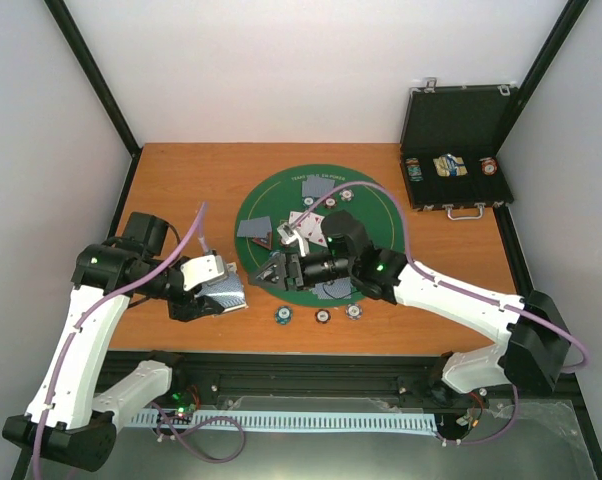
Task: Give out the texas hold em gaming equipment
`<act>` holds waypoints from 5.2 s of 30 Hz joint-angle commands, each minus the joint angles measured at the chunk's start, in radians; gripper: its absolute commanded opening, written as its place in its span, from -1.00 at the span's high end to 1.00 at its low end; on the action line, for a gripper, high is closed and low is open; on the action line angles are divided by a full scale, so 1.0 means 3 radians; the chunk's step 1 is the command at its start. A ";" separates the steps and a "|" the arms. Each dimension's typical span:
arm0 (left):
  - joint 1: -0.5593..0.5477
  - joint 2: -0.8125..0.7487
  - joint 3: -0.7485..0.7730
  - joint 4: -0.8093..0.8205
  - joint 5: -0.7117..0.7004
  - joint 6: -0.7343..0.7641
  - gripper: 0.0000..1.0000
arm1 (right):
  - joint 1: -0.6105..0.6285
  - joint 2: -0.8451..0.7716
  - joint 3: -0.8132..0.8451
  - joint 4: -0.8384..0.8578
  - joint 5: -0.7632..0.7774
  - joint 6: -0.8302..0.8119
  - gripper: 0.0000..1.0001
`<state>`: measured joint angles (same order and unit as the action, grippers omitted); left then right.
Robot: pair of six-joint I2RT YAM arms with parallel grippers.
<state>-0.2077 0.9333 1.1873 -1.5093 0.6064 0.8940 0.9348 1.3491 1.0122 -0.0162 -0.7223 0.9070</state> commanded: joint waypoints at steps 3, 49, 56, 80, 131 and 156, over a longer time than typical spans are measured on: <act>0.0002 0.0000 0.0096 0.0051 0.0152 -0.0050 0.74 | 0.0145 0.0141 0.0045 0.0227 -0.0013 0.0154 -0.85; 0.0002 -0.0071 0.0148 0.0000 0.0237 -0.0045 0.74 | 0.0221 0.0982 -0.0052 0.1402 -0.0231 0.0835 -0.27; 0.0002 -0.0065 0.0178 0.0012 0.0252 -0.0053 0.74 | 0.0159 0.0864 -0.0286 0.1496 -0.0200 0.0905 -0.11; 0.0002 -0.0069 0.0179 -0.0001 0.0194 -0.0036 0.74 | -0.0069 0.0195 -0.0371 0.0815 -0.0044 0.0705 0.89; 0.0002 -0.0116 0.0148 -0.0066 0.0108 -0.0006 0.74 | -0.2343 0.2117 0.2000 -0.2472 0.1425 -0.1908 -0.24; 0.0002 -0.0129 0.0166 -0.0051 0.0142 -0.0043 0.73 | -0.0331 -0.0064 0.0220 -0.0135 -0.0154 -0.0104 -1.00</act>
<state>-0.2077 0.8948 1.2175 -1.5196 0.6186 0.8856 0.7765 1.3430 1.1122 -0.1871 -0.7513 0.7883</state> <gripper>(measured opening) 0.554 0.999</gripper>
